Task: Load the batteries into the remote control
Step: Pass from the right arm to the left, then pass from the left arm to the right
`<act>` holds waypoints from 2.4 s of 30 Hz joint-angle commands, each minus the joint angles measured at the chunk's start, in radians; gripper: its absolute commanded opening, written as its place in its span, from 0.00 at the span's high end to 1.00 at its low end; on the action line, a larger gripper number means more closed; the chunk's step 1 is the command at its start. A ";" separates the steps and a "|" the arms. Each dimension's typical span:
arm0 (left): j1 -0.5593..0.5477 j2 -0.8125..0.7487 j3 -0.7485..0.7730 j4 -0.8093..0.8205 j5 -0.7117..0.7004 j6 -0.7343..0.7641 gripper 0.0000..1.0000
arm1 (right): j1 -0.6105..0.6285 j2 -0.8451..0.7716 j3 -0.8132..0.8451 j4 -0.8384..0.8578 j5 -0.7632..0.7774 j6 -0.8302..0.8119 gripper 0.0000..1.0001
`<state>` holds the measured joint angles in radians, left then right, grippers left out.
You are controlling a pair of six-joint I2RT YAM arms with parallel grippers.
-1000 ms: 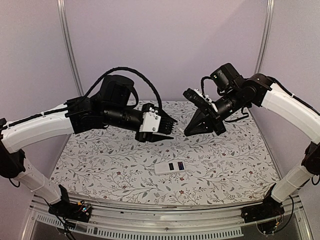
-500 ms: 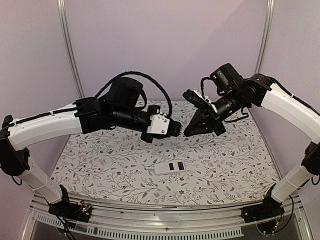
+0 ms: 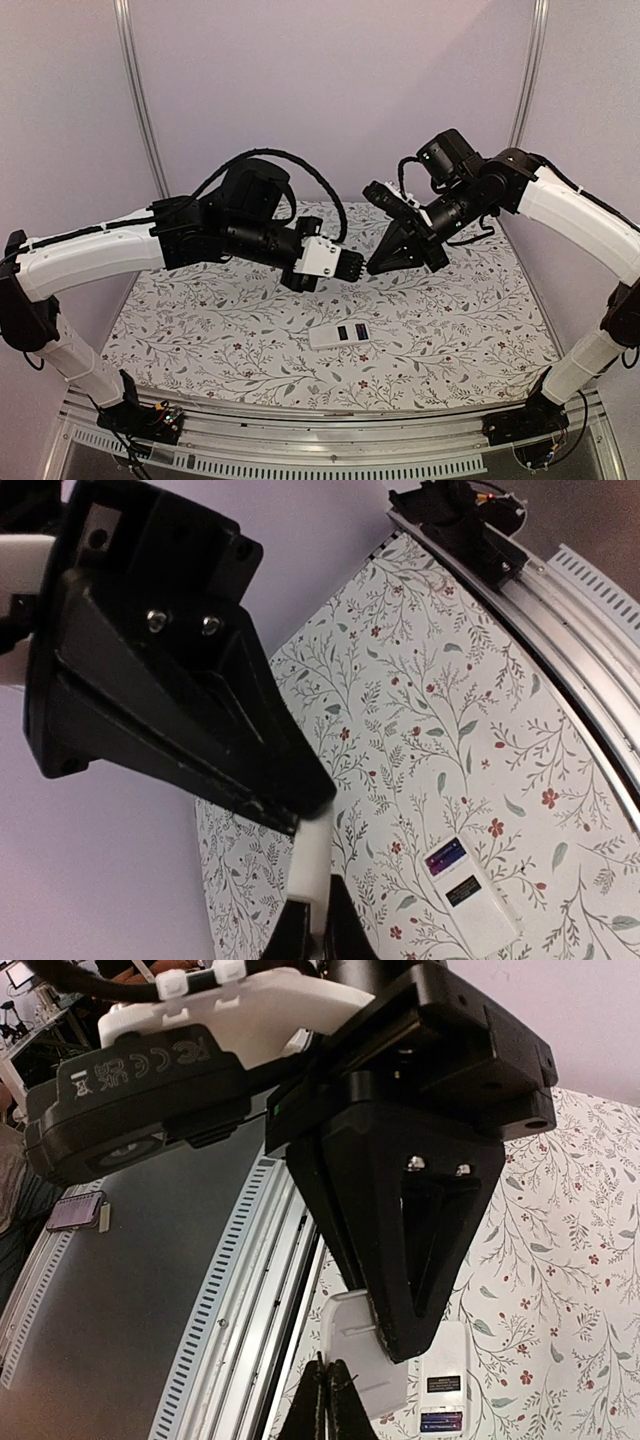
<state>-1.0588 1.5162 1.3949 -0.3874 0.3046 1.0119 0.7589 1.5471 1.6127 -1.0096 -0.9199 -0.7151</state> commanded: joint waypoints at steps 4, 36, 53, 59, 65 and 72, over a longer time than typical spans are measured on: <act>-0.037 -0.010 0.018 0.016 0.021 -0.062 1.00 | 0.003 -0.001 0.008 0.038 0.059 0.016 0.91; 0.017 0.021 0.038 -0.093 -0.028 -0.895 1.00 | 0.008 -0.169 -0.313 0.580 0.130 0.274 0.58; 0.016 0.007 0.017 -0.076 -0.030 -0.900 1.00 | 0.008 -0.129 -0.351 0.559 0.111 0.274 0.83; 0.016 0.011 0.024 -0.073 -0.022 -0.891 1.00 | 0.009 -0.126 -0.364 0.567 0.090 0.280 0.95; 0.017 0.007 0.020 -0.056 -0.028 -0.905 1.00 | 0.008 -0.131 -0.366 0.566 0.086 0.294 1.00; 0.016 -0.037 -0.011 -0.013 -0.077 -0.945 0.45 | 0.007 -0.148 -0.361 0.628 0.121 0.405 1.00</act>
<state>-1.0489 1.5387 1.4197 -0.4522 0.2581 0.0940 0.7612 1.4090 1.2625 -0.4274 -0.8356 -0.3950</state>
